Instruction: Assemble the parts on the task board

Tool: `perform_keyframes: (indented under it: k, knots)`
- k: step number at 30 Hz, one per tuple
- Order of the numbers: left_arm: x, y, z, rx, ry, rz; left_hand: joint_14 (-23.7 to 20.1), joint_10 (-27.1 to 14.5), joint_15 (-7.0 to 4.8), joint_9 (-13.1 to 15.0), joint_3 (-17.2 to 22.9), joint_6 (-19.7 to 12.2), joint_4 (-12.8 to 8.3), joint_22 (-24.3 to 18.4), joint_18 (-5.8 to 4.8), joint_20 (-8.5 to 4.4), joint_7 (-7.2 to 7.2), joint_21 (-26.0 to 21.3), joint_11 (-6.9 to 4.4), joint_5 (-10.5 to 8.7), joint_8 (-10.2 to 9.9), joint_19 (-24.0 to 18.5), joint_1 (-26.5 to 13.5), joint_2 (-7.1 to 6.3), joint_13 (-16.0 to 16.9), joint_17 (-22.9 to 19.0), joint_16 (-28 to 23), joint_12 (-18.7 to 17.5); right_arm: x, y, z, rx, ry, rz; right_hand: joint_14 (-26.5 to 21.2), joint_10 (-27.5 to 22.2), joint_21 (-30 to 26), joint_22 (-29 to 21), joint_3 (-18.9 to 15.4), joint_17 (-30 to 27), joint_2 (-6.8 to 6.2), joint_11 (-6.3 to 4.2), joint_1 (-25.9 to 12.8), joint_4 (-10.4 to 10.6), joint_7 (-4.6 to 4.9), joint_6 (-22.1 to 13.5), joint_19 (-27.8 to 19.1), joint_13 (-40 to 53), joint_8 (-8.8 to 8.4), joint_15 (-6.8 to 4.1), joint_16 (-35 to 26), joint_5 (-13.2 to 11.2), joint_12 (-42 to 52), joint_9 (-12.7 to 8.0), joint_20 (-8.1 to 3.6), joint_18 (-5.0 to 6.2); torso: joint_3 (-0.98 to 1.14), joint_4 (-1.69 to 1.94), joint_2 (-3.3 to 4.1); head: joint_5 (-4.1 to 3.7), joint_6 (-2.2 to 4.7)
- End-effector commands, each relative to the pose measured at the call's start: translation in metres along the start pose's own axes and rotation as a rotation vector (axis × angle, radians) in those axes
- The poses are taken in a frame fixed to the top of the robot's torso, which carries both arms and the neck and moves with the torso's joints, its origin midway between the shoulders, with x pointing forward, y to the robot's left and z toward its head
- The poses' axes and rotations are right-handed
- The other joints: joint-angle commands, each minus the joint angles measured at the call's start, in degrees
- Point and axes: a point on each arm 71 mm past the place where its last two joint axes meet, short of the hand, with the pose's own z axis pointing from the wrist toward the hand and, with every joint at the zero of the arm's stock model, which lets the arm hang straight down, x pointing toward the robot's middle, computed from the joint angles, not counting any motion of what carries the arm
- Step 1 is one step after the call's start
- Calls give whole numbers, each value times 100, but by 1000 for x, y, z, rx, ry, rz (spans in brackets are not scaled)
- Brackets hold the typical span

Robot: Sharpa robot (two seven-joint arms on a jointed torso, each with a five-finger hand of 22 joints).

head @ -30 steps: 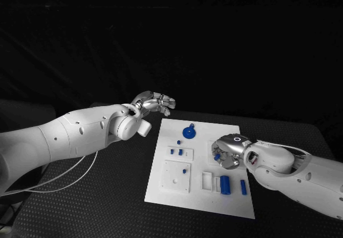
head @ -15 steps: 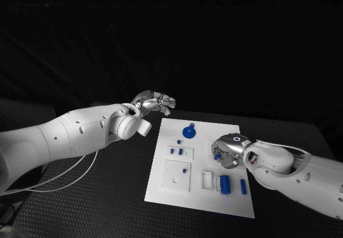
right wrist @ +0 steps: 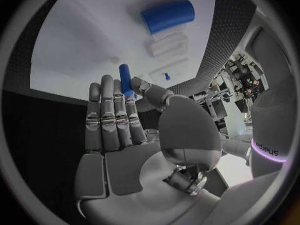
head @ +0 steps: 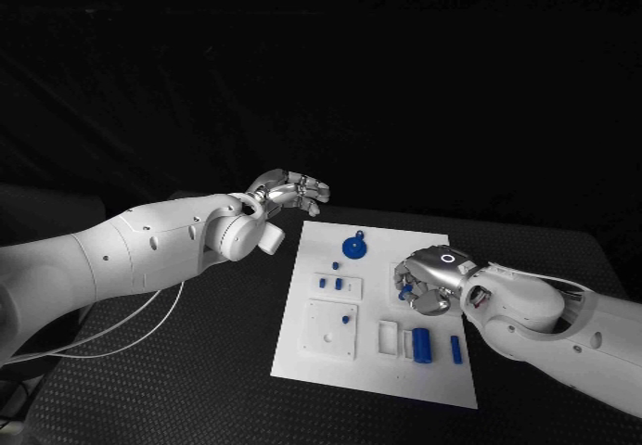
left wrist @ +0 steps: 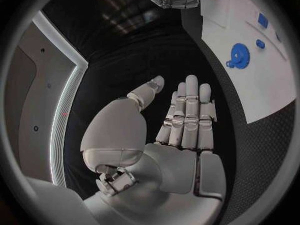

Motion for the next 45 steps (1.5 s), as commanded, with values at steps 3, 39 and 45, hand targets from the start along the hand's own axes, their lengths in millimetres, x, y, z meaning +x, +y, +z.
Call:
perform_keyframes:
  k: [3, 39, 45]
  knots:
    - [2, -1, 1, 13, 11, -10, 39, -41, 5, -7, -11, -50, 37, 7, 109, 35, 0, -23, 4, -22, 21, 19, -21, -36, -5, 9, -23, -13, -24, 16, 1, -42, -53, 0, 48, 54, 33, 117, 26, 12, 27, -5, 26, -6, 12, 50, 43, 9, 22, 5, 23, -11, 16, 18, 1, 76, 1, -5, 0, 30, 6]
    - [11, -3, 6, 16, 27, -14, 41, -42, 6, -7, -13, -54, 38, 19, 109, 37, 0, -36, 4, -23, 29, 21, -15, -42, -5, 33, -43, -10, 34, 136, 38, -283, 15, 33, 60, 64, 45, 113, 54, 34, 20, -9, 41, 0, 7, 56, 60, 18, 16, -3, 22, -11, 5, 31, -12, 76, -4, 9, 6, 380, -141]
    - [12, -3, 6, 16, 28, -14, 42, -42, 6, -8, -14, -55, 39, 20, 109, 37, 1, -39, 5, -23, 31, 21, -15, -43, -5, 37, -47, -10, 38, 137, 38, -283, 25, 33, 62, 66, 46, 112, 58, 37, 18, -9, 42, -1, 7, 57, 61, 20, 16, -3, 21, -11, 4, 33, -12, 76, -5, 5, 3, 419, -158]
